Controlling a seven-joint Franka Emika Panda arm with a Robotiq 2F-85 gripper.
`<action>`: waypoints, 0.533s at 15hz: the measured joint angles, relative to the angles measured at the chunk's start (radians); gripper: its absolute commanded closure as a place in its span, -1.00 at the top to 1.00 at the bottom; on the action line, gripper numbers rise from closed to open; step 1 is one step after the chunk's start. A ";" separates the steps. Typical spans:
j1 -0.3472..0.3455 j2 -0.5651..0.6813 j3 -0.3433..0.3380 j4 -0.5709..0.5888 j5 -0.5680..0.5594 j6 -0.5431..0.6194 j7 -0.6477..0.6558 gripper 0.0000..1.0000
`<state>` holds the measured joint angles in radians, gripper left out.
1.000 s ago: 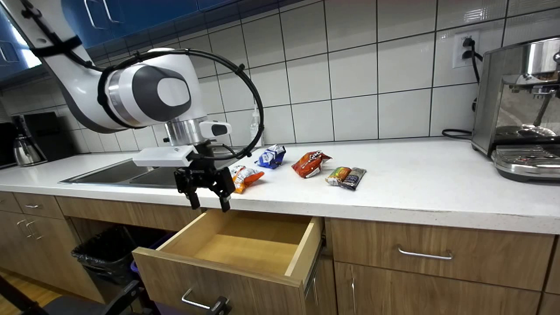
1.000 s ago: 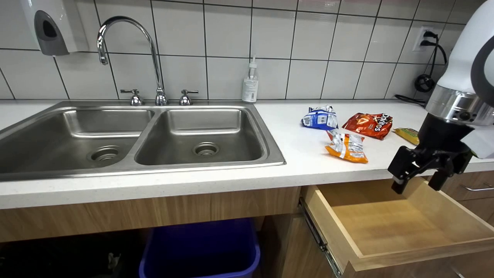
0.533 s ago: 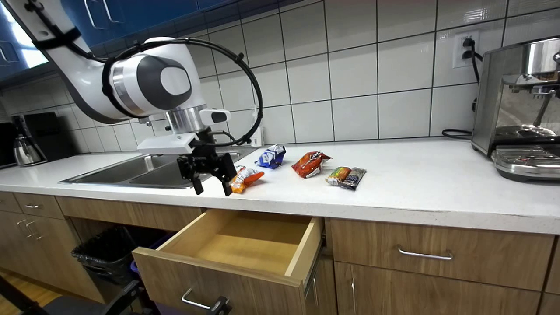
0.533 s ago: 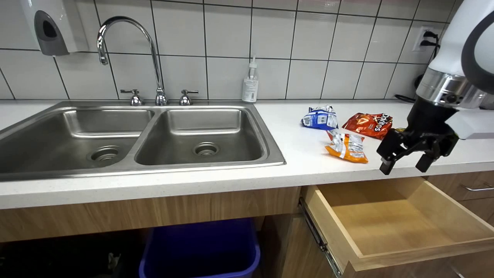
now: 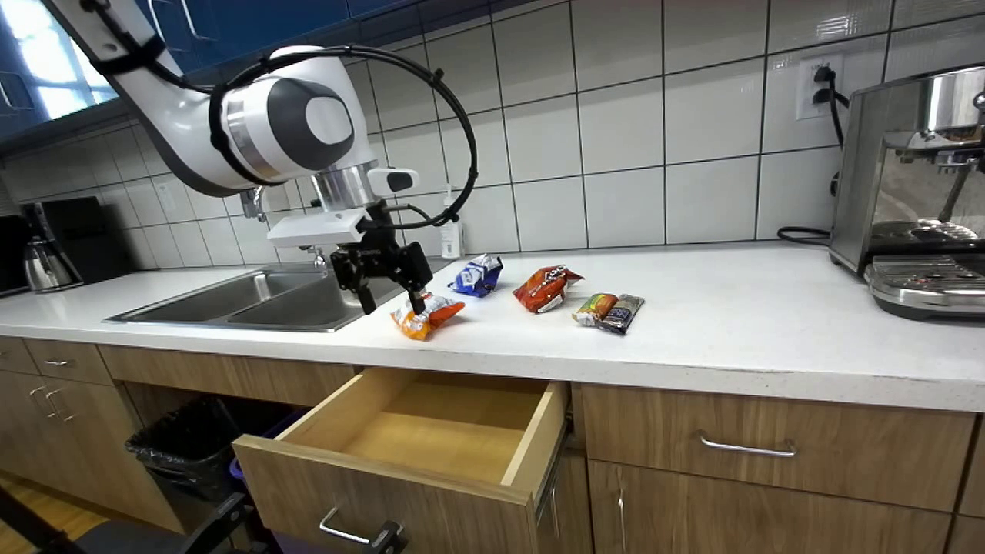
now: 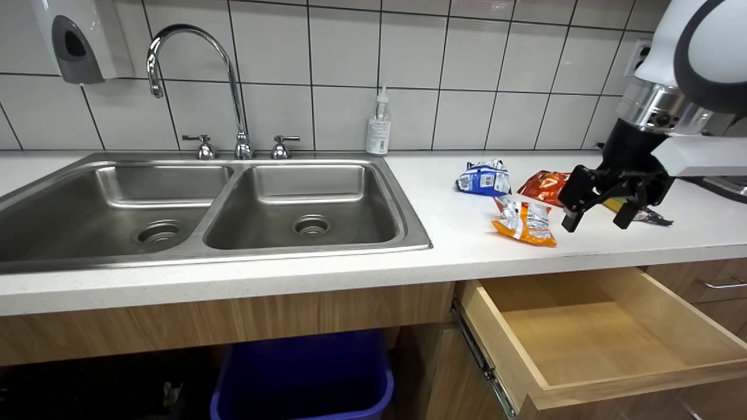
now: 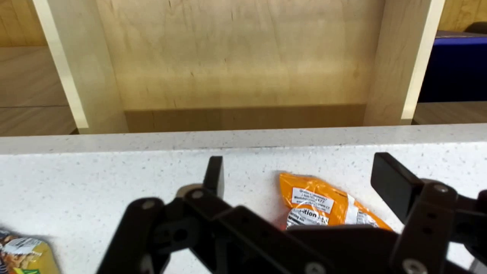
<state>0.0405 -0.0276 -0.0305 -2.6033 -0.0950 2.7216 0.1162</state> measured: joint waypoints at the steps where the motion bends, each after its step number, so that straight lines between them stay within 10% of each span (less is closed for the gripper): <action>1: -0.003 0.006 0.000 0.014 -0.001 -0.004 -0.004 1.00; 8: -0.012 0.075 -0.003 0.145 0.000 -0.044 -0.061 1.00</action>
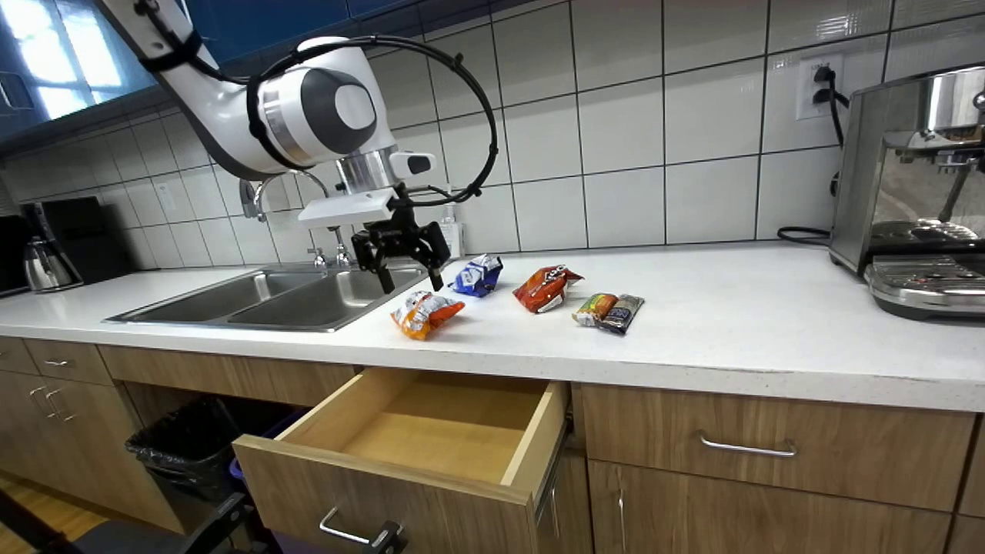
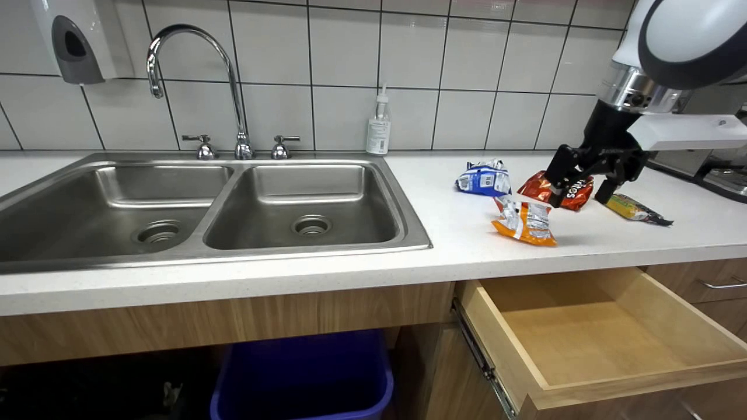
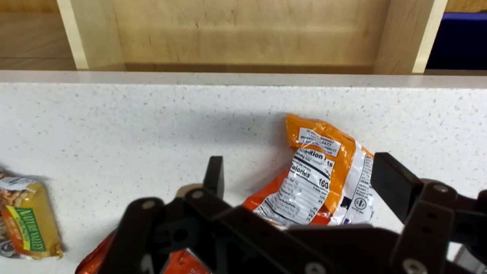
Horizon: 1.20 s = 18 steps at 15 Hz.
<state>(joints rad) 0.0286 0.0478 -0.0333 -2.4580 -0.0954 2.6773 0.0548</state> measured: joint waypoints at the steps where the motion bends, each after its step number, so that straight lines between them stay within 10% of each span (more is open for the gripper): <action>1: 0.000 0.014 0.000 0.023 0.002 -0.008 -0.010 1.00; 18: 0.000 0.325 0.026 0.475 0.063 -0.264 -0.147 1.00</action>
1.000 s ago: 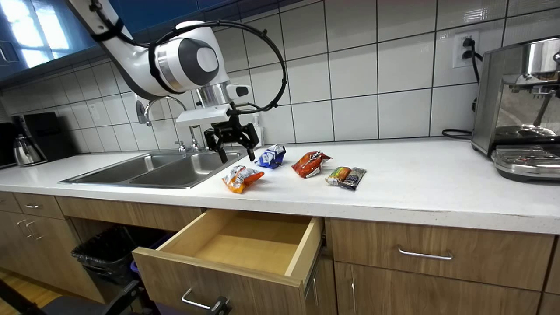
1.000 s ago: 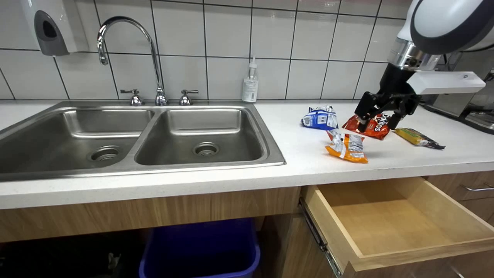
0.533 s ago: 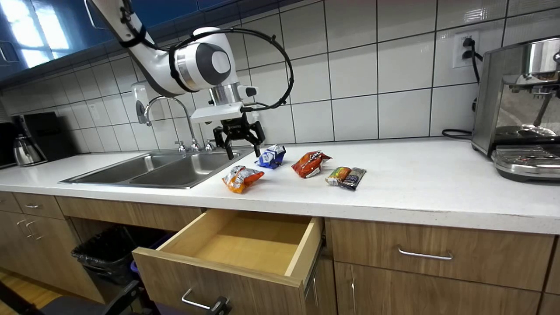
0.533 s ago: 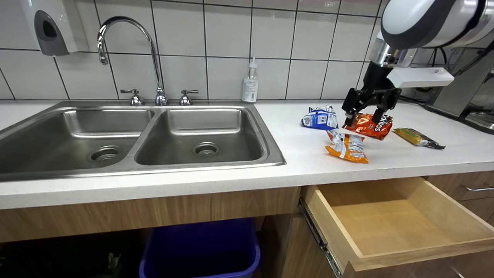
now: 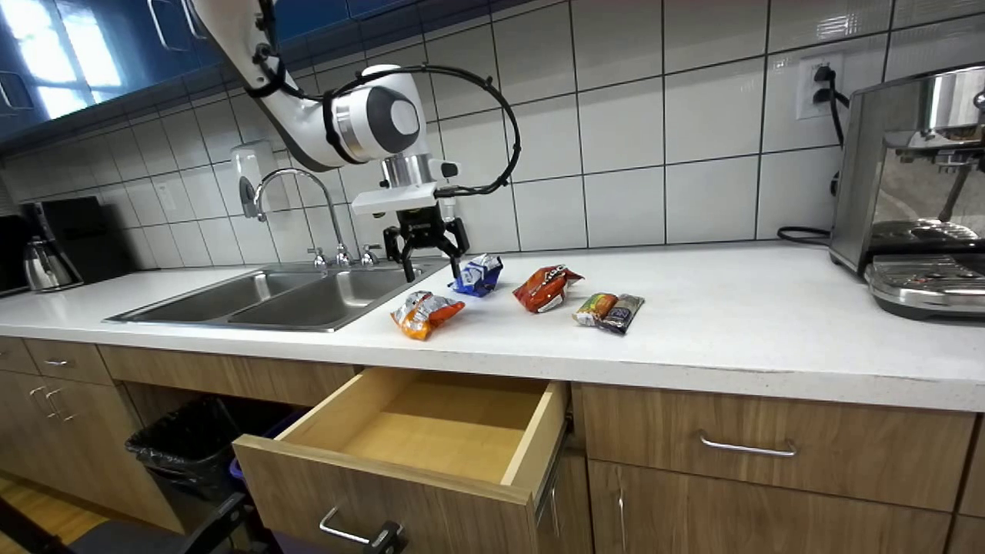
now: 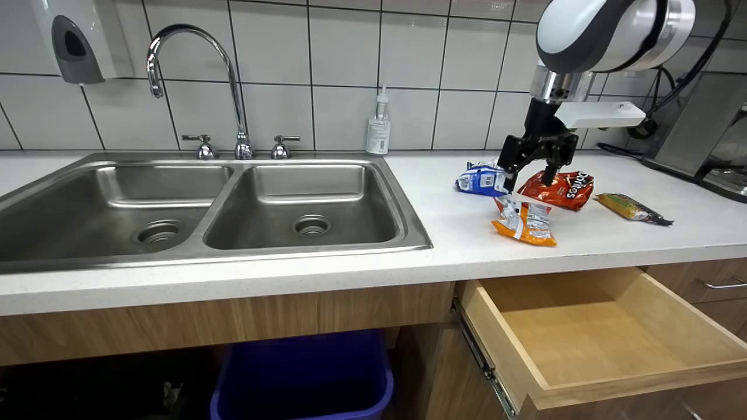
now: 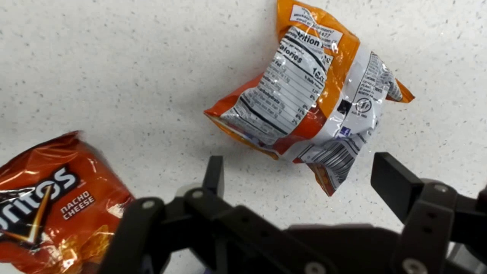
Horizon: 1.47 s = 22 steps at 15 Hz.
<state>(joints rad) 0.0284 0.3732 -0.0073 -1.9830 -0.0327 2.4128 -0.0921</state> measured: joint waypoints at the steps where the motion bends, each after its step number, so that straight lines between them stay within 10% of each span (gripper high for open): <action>1: 0.000 0.017 0.001 0.023 0.000 -0.015 0.000 1.00; 22: 0.050 0.224 0.016 0.172 -0.034 -0.012 0.000 1.00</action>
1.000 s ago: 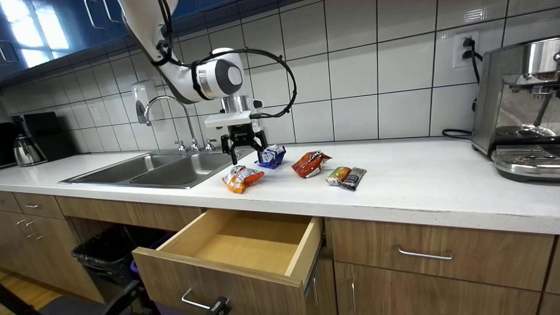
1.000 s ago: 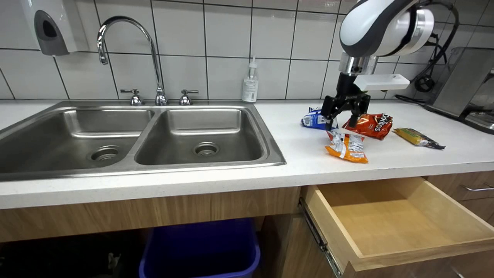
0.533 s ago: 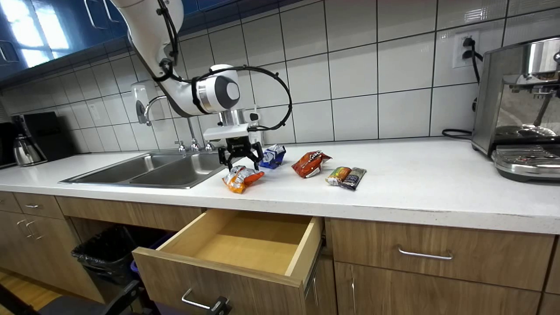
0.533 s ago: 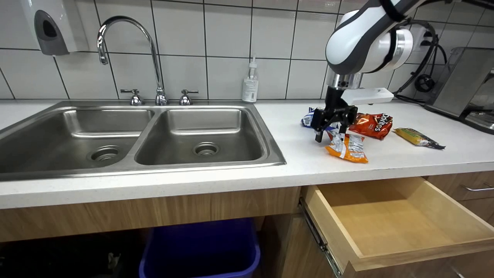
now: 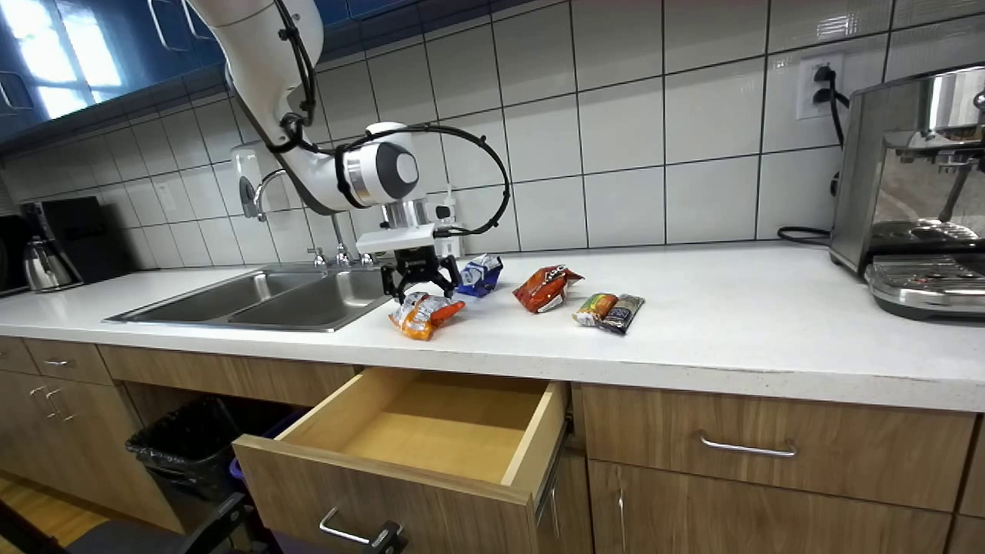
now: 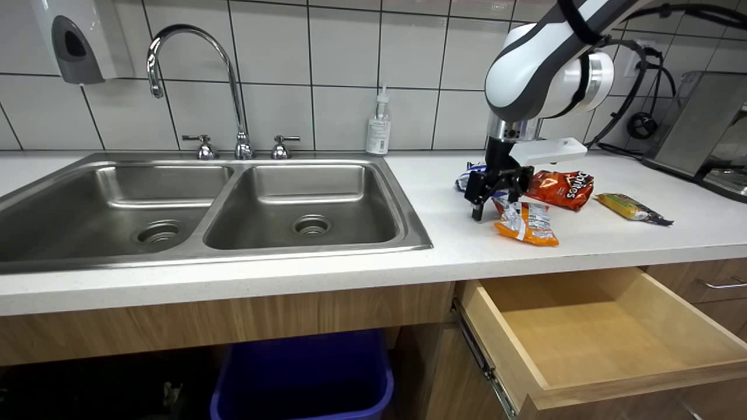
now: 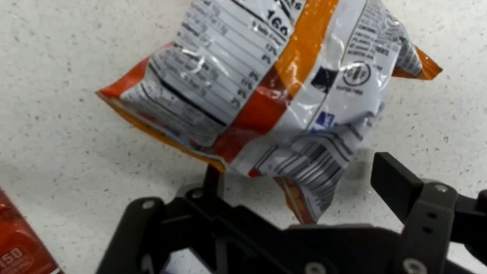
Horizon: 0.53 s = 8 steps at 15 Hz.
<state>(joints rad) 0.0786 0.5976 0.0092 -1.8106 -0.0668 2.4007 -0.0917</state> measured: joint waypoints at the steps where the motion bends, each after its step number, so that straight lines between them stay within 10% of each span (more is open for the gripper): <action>1: 0.001 -0.001 0.000 0.000 -0.002 0.000 0.000 1.00; 8: 0.003 -0.012 -0.001 -0.015 -0.010 0.000 0.002 1.00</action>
<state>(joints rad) 0.0813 0.5858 0.0082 -1.8259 -0.0767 2.4008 -0.0895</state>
